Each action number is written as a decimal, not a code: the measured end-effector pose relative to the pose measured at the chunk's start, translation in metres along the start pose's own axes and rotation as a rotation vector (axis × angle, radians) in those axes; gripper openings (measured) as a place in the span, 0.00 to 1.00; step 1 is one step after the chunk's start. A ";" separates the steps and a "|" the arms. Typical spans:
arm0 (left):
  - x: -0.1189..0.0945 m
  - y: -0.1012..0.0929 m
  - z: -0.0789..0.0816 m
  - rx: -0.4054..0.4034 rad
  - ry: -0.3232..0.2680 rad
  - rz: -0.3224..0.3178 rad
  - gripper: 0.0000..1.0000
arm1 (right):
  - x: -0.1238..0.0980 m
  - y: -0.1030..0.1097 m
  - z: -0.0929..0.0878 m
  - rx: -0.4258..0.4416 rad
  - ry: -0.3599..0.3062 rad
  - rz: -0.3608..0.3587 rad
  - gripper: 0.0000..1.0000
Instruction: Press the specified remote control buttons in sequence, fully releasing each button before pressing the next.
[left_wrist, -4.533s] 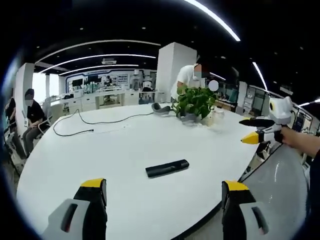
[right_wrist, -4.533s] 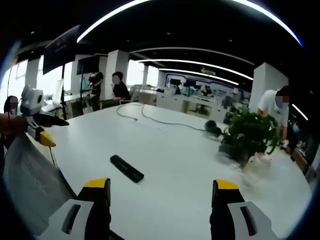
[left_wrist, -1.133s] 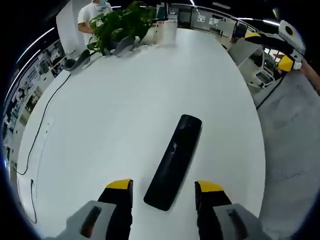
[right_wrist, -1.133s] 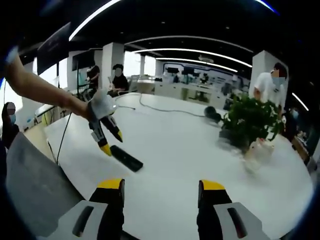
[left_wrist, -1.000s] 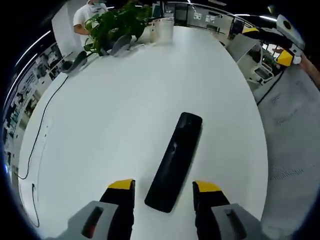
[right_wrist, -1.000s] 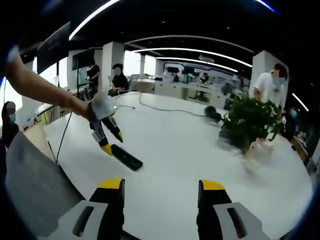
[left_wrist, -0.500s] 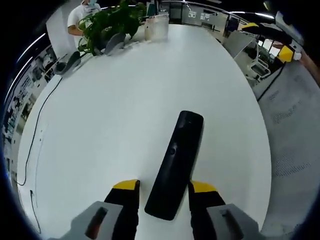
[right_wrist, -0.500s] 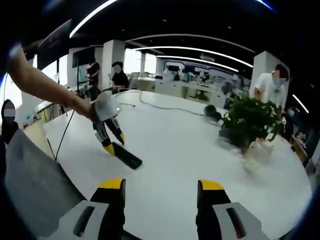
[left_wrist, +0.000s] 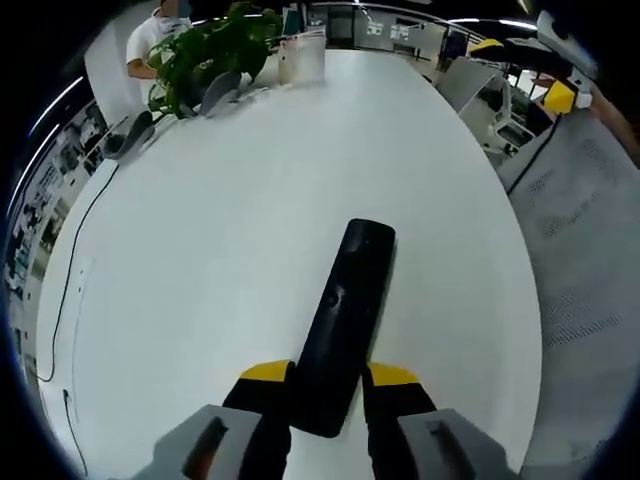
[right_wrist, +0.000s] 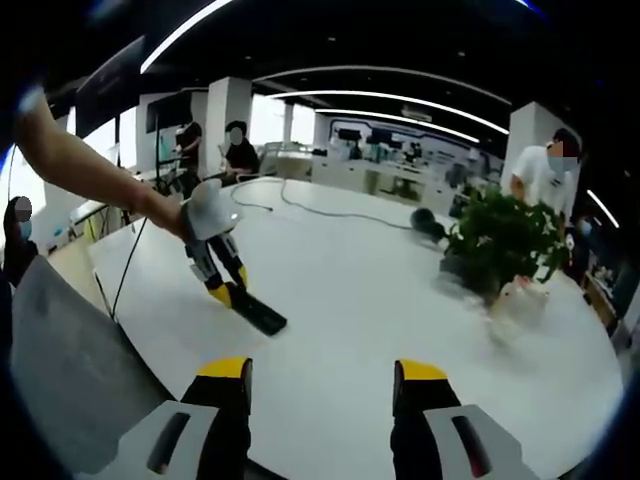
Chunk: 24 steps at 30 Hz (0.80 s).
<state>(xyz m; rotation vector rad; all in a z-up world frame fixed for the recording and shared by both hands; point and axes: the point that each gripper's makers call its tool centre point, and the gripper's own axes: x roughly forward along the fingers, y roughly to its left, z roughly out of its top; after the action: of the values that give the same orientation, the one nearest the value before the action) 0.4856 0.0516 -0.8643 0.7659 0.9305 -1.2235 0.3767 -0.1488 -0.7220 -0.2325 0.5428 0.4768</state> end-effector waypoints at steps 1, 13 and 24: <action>0.000 -0.001 0.000 0.004 0.000 0.000 0.26 | 0.000 0.000 0.000 0.000 0.000 0.001 0.54; -0.002 -0.015 -0.004 0.016 -0.003 -0.008 0.24 | 0.001 0.002 -0.002 -0.010 0.011 0.011 0.53; -0.003 -0.031 -0.007 0.000 -0.018 -0.002 0.24 | 0.002 0.004 -0.003 -0.024 0.020 0.021 0.53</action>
<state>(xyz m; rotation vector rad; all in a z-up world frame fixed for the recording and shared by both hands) 0.4539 0.0529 -0.8642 0.7529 0.9164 -1.2309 0.3747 -0.1451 -0.7256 -0.2549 0.5594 0.5019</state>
